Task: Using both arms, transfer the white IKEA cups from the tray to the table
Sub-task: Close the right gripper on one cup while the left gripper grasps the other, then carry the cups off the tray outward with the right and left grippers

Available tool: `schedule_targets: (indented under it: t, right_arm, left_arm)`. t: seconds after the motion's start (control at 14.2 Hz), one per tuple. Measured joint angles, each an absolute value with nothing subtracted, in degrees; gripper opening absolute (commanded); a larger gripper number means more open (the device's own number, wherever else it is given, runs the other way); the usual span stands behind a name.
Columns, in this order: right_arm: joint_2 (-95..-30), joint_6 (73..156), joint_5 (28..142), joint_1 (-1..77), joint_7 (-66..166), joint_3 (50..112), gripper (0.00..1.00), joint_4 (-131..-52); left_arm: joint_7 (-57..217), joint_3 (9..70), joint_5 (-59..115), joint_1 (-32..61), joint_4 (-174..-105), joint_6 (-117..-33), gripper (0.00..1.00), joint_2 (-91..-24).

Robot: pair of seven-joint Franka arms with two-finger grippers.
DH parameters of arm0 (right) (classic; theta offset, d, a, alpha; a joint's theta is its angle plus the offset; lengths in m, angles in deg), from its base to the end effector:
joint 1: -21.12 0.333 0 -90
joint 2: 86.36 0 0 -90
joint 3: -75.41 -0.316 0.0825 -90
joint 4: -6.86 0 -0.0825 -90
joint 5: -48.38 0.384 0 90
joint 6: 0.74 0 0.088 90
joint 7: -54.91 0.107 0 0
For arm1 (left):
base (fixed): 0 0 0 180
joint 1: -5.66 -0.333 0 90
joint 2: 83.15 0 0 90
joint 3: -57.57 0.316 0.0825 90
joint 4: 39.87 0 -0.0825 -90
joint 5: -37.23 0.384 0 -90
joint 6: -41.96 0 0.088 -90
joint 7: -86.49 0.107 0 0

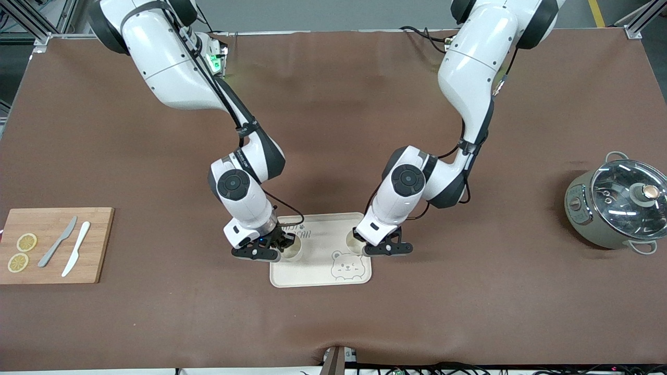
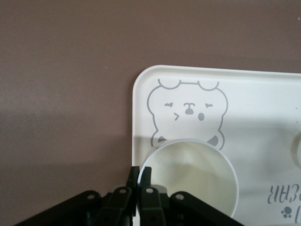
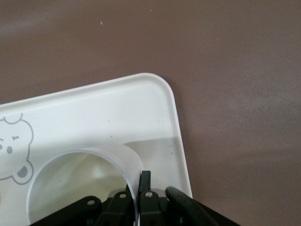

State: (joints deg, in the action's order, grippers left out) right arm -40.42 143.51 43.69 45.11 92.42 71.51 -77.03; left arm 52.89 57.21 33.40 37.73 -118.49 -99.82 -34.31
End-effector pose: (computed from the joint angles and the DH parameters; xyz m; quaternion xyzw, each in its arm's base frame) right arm 0.6622 0.3396 0.2301 -0.9897 0.0666 -0.1092 0.0642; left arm 0.6413 -0.4059 0.2289 0.9913 0.0350 0.0903 0.0897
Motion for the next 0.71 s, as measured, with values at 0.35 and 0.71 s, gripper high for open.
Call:
schedule_targets:
  t: [0.35,0.71]
  right_arm:
    - [-44.1,125.8,45.3,40.7,85.1,72.1,0.0,-69.7]
    - [-47.8,119.7,54.0,28.2,56.7,72.5,0.0,-69.1]
  left_arm:
    - [52.6,58.0,33.4,38.0,-117.1,-98.6,0.0,-34.6]
    - [57.6,61.4,33.4,36.3,-115.4,-88.6,0.0,-37.9]
